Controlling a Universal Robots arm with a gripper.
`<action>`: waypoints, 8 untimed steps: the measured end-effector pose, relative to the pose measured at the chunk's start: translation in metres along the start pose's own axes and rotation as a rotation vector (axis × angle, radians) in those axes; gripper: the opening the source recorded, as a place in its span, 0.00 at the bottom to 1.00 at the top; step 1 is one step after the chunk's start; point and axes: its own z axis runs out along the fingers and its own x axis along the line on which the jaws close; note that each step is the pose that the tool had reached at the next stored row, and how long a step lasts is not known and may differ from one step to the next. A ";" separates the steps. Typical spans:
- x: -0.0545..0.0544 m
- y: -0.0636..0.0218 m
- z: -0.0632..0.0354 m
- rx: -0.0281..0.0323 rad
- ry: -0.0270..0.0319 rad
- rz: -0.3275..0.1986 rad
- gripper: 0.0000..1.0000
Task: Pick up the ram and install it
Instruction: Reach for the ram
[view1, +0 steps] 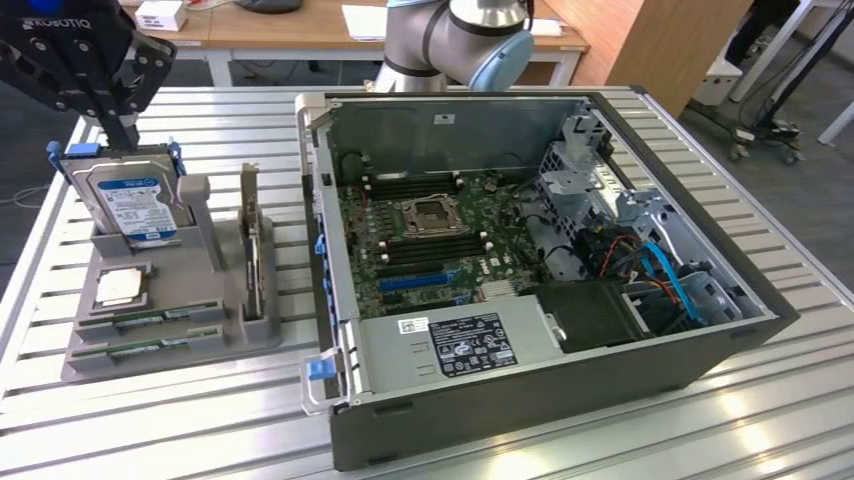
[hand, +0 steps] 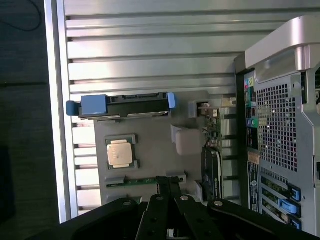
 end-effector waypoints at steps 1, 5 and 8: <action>0.000 -0.0007 0.0000 0.0000 0.0000 0.000 0.10; 0.000 -0.0059 -0.0003 0.0000 0.0000 0.000 0.10; 0.000 -0.0107 -0.0005 0.0000 0.0000 0.000 0.10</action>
